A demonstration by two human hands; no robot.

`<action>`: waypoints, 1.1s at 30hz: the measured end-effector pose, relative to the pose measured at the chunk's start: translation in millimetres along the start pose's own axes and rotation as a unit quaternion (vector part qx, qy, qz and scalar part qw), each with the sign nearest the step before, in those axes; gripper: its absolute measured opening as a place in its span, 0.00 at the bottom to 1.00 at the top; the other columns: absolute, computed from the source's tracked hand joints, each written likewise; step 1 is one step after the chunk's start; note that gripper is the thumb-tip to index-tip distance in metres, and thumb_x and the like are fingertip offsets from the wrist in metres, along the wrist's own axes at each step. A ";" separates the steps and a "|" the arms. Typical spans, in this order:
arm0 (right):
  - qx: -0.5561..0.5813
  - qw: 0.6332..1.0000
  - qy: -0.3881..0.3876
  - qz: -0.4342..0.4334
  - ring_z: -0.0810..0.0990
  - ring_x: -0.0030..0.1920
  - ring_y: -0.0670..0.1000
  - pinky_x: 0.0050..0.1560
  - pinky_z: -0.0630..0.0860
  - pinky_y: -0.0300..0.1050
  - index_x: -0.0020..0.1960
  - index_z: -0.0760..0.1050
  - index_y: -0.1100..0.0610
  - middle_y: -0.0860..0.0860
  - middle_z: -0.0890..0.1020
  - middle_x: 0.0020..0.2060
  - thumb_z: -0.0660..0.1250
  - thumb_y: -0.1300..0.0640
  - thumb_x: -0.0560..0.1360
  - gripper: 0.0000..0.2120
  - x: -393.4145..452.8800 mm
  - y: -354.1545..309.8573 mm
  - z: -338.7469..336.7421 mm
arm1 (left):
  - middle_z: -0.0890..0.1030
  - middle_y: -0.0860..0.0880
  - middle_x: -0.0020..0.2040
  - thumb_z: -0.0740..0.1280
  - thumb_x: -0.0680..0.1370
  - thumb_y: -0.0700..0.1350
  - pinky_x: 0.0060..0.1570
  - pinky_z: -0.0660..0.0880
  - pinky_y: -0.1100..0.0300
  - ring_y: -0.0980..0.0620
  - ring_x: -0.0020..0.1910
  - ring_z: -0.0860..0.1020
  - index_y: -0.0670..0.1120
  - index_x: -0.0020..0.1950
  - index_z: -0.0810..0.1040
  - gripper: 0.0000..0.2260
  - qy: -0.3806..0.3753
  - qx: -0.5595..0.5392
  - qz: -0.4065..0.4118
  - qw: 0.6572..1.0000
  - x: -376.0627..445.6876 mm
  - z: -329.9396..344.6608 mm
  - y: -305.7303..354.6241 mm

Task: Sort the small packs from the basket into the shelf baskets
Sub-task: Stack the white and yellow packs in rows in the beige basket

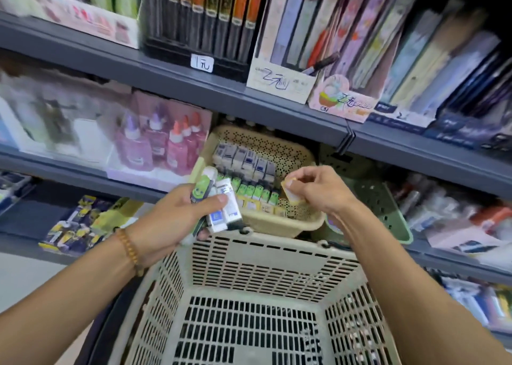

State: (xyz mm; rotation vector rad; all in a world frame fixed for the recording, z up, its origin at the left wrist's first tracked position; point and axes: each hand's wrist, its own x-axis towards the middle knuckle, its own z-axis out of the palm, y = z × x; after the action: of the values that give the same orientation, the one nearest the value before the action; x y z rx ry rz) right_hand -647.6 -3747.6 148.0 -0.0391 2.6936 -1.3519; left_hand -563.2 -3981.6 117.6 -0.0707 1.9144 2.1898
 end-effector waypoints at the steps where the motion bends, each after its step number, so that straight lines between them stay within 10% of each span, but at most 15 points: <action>1: -0.028 1.000 -0.008 0.011 0.74 0.32 0.46 0.33 0.71 0.33 0.40 0.81 0.56 0.49 0.79 0.30 0.71 0.62 0.75 0.06 5.8 4.0 -0.9 | 0.77 0.47 0.29 0.65 0.79 0.42 0.21 0.65 0.67 0.57 0.25 0.71 0.35 0.48 0.78 0.09 0.002 0.001 0.002 1.000 2.0 -0.1 1.4; 9: -0.169 0.983 -0.072 0.024 0.80 0.37 0.41 0.43 0.77 0.38 0.37 0.83 0.57 0.44 0.84 0.32 0.73 0.62 0.72 0.06 24.4 8.8 -0.7 | 0.79 0.49 0.28 0.64 0.79 0.42 0.19 0.65 0.69 0.59 0.23 0.71 0.35 0.49 0.78 0.10 -0.007 -0.007 -0.008 1.000 12.6 0.8 4.9; 13: -0.190 0.973 -0.108 0.069 0.79 0.24 0.40 0.26 0.73 0.32 0.40 0.82 0.62 0.43 0.80 0.24 0.71 0.64 0.75 0.06 26.7 7.5 6.6 | 0.80 0.47 0.29 0.64 0.79 0.42 0.17 0.63 0.70 0.57 0.22 0.71 0.35 0.49 0.79 0.10 -0.013 -0.017 -0.006 1.000 14.7 1.2 6.6; 19: -0.317 0.942 -0.107 0.011 0.83 0.41 0.50 0.46 0.82 0.46 0.45 0.82 0.58 0.49 0.83 0.43 0.63 0.65 0.77 0.10 18.1 -3.9 14.4 | 0.83 0.34 0.42 0.66 0.79 0.45 0.21 0.66 0.65 0.52 0.25 0.70 0.33 0.54 0.78 0.14 -0.016 0.001 -0.002 1.000 22.2 0.2 7.8; 25: 0.013 0.979 -0.153 -0.138 0.80 0.43 0.45 0.42 0.79 0.39 0.63 0.75 0.49 0.47 0.77 0.59 0.74 0.63 0.70 0.24 -19.2 -28.6 19.6 | 0.80 0.44 0.32 0.67 0.78 0.44 0.21 0.65 0.63 0.52 0.26 0.70 0.36 0.46 0.80 0.10 -0.039 -0.003 -0.020 0.999 30.7 2.6 14.8; 28: -0.005 0.963 -0.184 -0.194 0.77 0.46 0.43 0.40 0.74 0.33 0.70 0.71 0.49 0.43 0.72 0.61 0.82 0.57 0.63 0.38 -29.9 -35.1 27.6 | 0.79 0.39 0.35 0.68 0.77 0.43 0.21 0.63 0.61 0.48 0.28 0.69 0.32 0.50 0.79 0.12 -0.050 0.008 -0.019 0.999 32.9 5.0 16.6; 33: -0.078 0.955 -0.142 -0.249 0.76 0.54 0.41 0.55 0.75 0.36 0.61 0.78 0.52 0.42 0.73 0.54 0.82 0.55 0.62 0.29 -31.7 -39.6 44.0 | 0.78 0.43 0.28 0.67 0.78 0.41 0.18 0.66 0.65 0.53 0.21 0.72 0.43 0.36 0.83 0.11 -0.082 0.002 -0.025 0.996 35.2 9.2 16.2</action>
State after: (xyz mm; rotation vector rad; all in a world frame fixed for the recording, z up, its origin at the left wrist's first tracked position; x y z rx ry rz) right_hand -612.0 -3803.8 156.9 -0.9100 2.6227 -1.1140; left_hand -599.7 -3969.5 128.0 0.0591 1.8083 2.0896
